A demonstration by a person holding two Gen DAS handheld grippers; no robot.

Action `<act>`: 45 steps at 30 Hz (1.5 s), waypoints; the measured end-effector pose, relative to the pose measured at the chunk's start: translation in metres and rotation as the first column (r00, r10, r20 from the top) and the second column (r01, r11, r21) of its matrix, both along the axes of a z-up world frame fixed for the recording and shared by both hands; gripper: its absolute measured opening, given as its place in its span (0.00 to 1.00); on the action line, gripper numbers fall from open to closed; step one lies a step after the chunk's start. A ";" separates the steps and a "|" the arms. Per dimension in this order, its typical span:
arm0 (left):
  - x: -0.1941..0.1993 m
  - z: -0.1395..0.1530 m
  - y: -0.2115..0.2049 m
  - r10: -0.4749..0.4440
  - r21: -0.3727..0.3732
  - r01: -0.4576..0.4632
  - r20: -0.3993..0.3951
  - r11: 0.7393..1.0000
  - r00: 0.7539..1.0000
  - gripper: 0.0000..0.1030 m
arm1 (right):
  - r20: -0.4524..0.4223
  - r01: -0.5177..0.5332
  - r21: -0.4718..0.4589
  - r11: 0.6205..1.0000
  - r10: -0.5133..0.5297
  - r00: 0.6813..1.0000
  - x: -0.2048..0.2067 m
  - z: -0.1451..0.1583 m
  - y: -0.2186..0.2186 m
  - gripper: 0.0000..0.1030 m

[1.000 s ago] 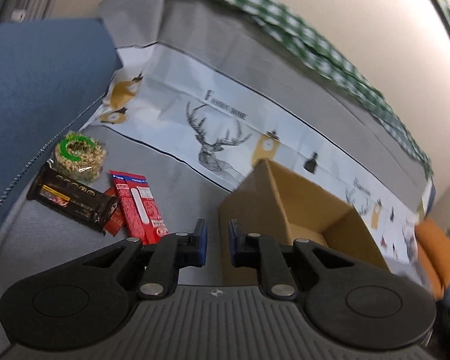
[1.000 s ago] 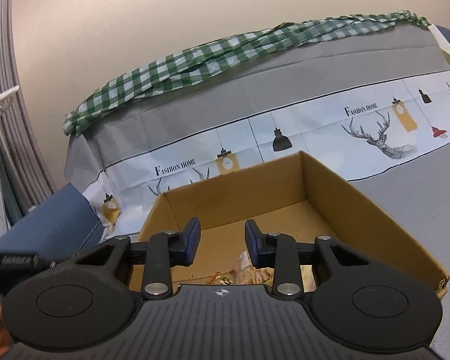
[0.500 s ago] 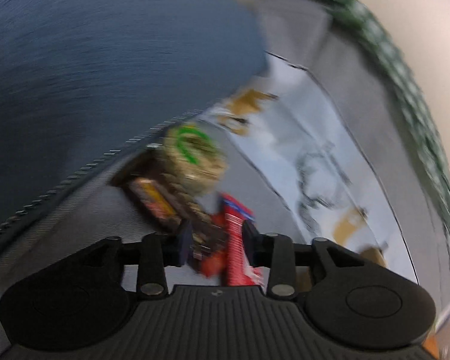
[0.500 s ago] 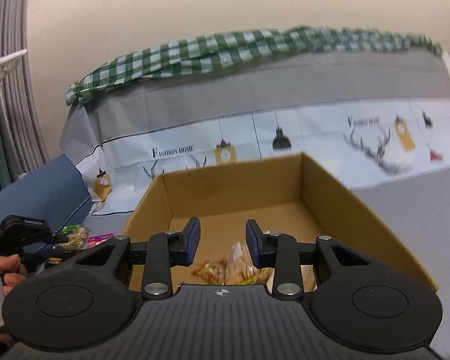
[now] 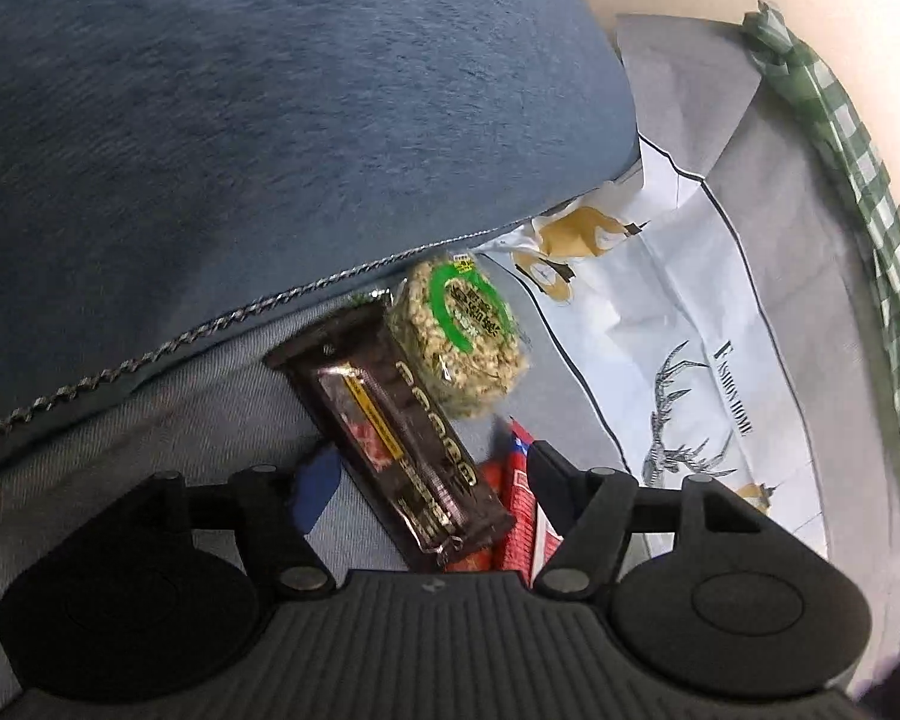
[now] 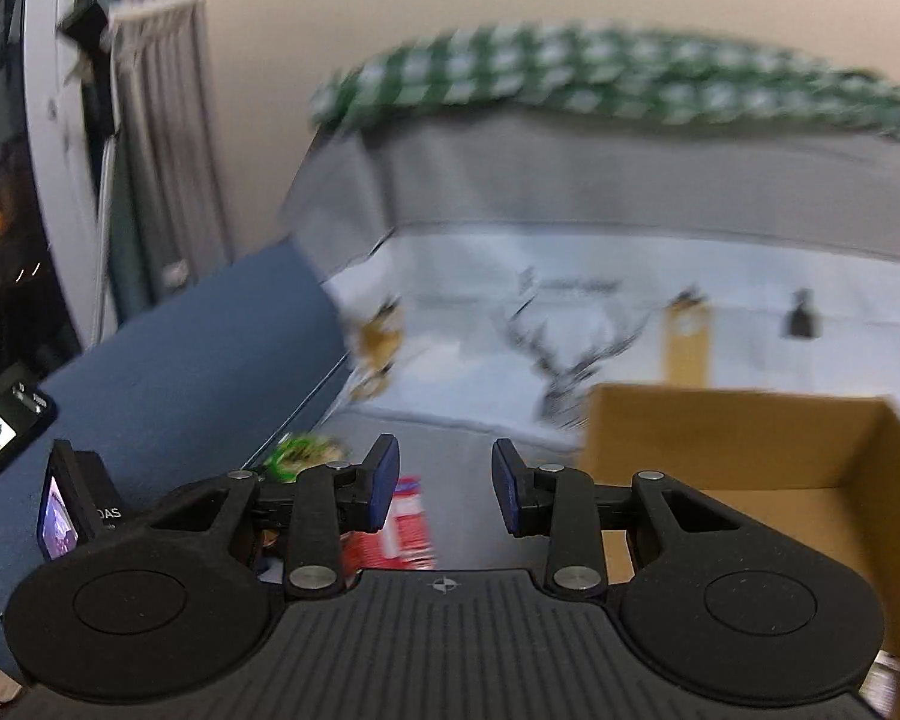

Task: Organize snacks
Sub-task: 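Move both open tools back toward the remaining snacks on the sofa, then grasp the red wafer packet with the right tool while the left tool grasps the chocolate bar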

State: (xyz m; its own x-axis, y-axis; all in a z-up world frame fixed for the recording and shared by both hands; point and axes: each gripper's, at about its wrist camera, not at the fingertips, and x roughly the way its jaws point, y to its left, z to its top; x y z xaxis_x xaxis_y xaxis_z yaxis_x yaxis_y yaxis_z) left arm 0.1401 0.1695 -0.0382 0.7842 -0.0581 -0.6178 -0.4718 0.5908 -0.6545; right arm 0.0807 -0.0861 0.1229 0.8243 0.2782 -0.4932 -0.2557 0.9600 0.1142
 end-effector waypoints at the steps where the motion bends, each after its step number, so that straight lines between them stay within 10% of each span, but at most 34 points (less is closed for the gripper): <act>1: 0.002 0.000 -0.001 -0.003 0.017 0.003 -0.004 1.000 1.000 0.71 | -0.038 -0.013 -0.016 1.000 0.013 0.999 0.014 -0.005 0.010 0.38; 12: 0.016 0.003 -0.009 -0.034 0.210 0.050 -0.076 0.976 0.997 0.49 | -0.291 -0.001 -0.126 0.992 -0.036 0.956 0.099 -0.074 0.042 0.62; 17: 0.009 0.005 0.001 -0.004 0.221 0.023 -0.085 0.975 0.996 0.14 | -0.323 -0.064 -0.223 0.973 -0.012 0.946 0.116 -0.095 0.068 0.69; 22: 0.005 0.006 0.007 0.014 0.197 0.005 -0.092 0.980 0.996 0.17 | -0.414 -0.061 -0.225 0.972 -0.038 0.909 0.129 -0.124 0.073 0.74; 25: 0.005 0.006 0.007 0.013 0.189 0.004 -0.088 0.982 0.996 0.36 | -0.439 -0.065 -0.224 0.972 -0.041 0.897 0.131 -0.137 0.076 0.73; 35: 0.017 0.005 -0.001 -0.049 0.209 0.068 -0.096 0.975 0.994 0.67 | -0.429 -0.050 -0.175 0.983 -0.030 0.903 0.111 -0.126 0.068 0.38; 41: 0.028 0.007 -0.024 -0.136 0.380 0.190 -0.164 0.905 0.977 0.67 | -0.394 0.006 -0.197 0.980 -0.085 0.915 0.074 -0.105 0.066 0.35; 45: 0.026 0.008 -0.034 -0.187 0.470 0.259 -0.196 0.844 0.963 0.47 | -0.373 0.014 -0.212 0.977 -0.094 0.923 0.047 -0.091 0.069 0.35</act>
